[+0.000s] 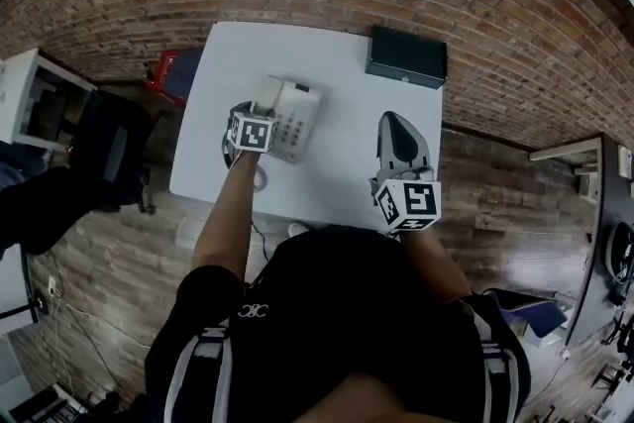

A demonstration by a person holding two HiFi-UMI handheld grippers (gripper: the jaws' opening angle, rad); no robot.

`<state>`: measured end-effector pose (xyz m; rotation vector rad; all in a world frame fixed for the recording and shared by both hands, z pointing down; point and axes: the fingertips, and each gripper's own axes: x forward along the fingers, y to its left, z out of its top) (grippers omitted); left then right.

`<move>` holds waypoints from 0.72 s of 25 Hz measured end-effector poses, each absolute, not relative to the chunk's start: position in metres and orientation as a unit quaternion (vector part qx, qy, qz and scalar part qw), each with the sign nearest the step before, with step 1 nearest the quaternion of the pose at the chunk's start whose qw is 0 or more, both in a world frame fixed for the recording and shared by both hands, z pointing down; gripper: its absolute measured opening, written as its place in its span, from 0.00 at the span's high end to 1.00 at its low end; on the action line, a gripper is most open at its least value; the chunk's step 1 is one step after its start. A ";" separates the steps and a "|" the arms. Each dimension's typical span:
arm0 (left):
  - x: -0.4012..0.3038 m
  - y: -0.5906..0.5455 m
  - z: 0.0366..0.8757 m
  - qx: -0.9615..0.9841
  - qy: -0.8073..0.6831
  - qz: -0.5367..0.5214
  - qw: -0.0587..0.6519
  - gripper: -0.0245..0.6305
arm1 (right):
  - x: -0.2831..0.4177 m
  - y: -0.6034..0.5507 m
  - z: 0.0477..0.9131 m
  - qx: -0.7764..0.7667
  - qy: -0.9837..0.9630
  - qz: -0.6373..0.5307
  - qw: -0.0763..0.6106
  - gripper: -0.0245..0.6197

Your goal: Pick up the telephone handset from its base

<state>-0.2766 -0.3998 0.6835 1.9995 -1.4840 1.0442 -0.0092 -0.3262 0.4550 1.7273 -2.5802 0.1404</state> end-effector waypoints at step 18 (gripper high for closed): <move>-0.276 -0.405 0.697 0.695 -0.547 0.396 0.247 0.64 | 0.000 -0.338 0.458 0.563 -0.825 0.053 0.020 0.96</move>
